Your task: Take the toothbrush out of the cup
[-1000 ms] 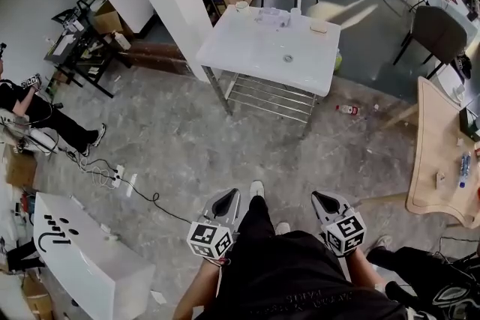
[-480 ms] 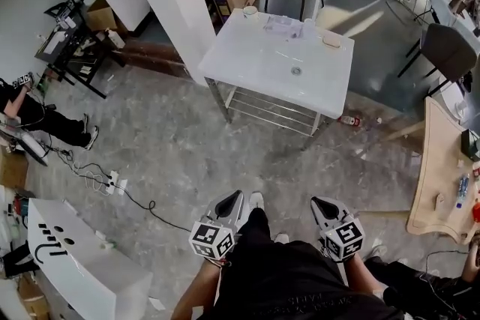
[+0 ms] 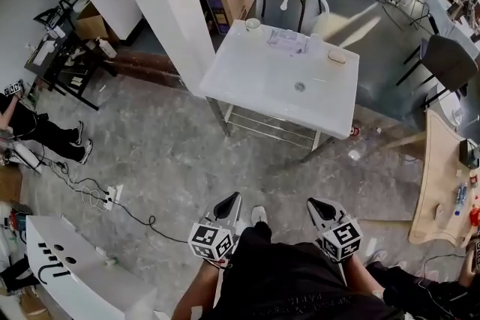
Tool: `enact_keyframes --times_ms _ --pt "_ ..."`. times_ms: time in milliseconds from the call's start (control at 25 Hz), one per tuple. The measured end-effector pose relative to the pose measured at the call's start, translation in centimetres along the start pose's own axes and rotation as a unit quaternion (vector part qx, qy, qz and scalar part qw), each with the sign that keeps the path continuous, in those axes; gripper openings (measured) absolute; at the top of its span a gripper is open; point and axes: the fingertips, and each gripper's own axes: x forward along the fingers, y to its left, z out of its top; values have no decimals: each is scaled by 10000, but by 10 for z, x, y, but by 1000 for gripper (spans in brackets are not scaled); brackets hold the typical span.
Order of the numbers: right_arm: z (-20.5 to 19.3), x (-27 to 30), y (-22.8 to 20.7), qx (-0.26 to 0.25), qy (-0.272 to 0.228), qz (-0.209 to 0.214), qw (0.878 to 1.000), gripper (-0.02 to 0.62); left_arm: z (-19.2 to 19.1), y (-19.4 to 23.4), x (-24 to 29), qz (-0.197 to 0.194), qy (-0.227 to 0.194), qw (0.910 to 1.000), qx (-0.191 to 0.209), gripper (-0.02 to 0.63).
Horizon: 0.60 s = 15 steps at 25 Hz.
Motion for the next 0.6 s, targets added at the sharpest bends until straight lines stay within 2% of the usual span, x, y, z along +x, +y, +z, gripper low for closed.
enact_keyframes --times_ms 360,600 --pt "38 44 2 -176 37 -113 9998 12 30 63 11 38 -119 9999 -65 9" --pt "47 47 4 -326 46 -234 9992 12 40 78 10 38 -261 9995 -199 9"
